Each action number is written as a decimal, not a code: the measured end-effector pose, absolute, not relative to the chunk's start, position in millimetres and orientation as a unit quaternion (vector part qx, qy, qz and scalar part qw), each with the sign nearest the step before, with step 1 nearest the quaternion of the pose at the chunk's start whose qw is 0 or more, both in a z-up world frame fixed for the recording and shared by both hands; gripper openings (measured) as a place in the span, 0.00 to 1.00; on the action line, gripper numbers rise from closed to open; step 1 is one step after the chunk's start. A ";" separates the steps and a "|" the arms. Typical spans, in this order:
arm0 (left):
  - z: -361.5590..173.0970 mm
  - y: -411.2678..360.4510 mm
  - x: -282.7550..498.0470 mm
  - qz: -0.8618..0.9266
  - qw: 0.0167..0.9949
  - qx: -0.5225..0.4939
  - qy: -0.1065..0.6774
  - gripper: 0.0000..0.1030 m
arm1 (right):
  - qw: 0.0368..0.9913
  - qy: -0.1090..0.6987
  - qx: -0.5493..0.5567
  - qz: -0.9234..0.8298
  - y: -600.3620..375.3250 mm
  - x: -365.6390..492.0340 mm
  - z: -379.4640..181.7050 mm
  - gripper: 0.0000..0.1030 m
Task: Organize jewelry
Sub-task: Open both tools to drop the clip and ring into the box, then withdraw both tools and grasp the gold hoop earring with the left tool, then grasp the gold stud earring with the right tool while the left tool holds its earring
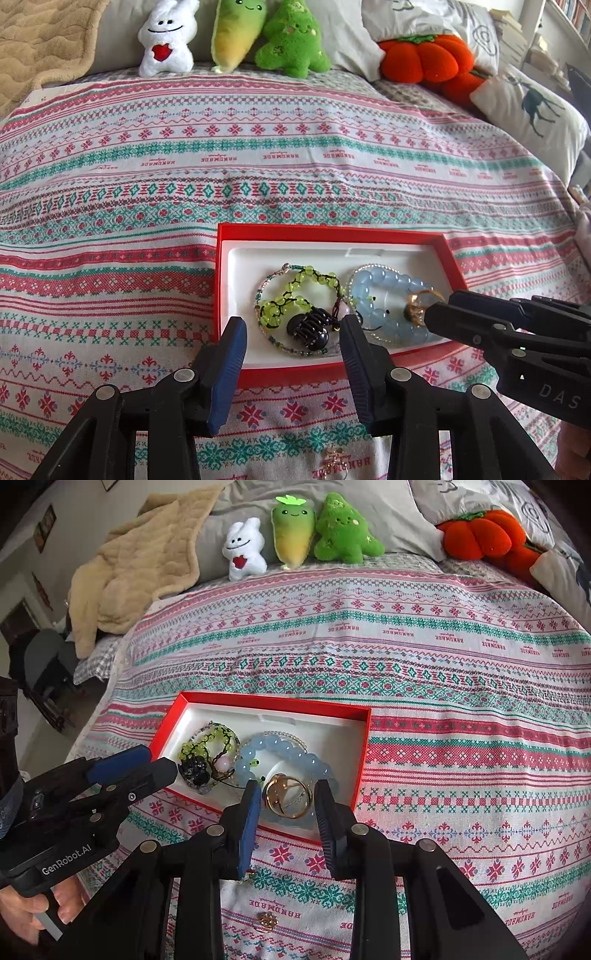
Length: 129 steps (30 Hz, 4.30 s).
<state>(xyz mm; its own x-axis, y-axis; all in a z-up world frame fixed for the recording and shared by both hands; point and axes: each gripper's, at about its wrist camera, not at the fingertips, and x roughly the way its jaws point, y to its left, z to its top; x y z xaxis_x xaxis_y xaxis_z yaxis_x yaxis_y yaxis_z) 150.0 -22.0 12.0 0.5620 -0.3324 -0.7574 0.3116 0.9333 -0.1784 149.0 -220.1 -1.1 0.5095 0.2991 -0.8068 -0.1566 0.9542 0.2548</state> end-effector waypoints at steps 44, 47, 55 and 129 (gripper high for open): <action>-30.7 8.0 63.7 -0.140 0.841 0.056 0.520 0.91 | 0.833 0.547 0.004 0.084 -236.7 42.7 -18.2 0.65; -36.0 8.4 62.1 -0.156 0.833 0.048 0.528 0.91 | 0.827 0.557 -0.002 0.078 -236.9 41.3 -26.3 0.65; -38.1 -5.9 64.3 -0.193 0.831 0.034 0.521 0.77 | 0.819 0.569 -0.006 0.068 -236.4 44.1 -35.2 0.65; -41.8 -0.5 77.6 -0.207 0.832 0.064 0.510 0.00 | 0.817 0.565 -0.018 0.111 -177.8 87.9 -50.5 0.14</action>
<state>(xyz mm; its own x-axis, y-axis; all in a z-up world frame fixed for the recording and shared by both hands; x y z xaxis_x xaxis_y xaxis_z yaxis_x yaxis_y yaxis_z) 77.6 -0.5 -41.8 0.3938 -0.2803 -0.8754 0.4103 0.9058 -0.1054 87.9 -177.8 -50.5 0.3368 0.1615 -0.9276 -0.2014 0.9747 0.0965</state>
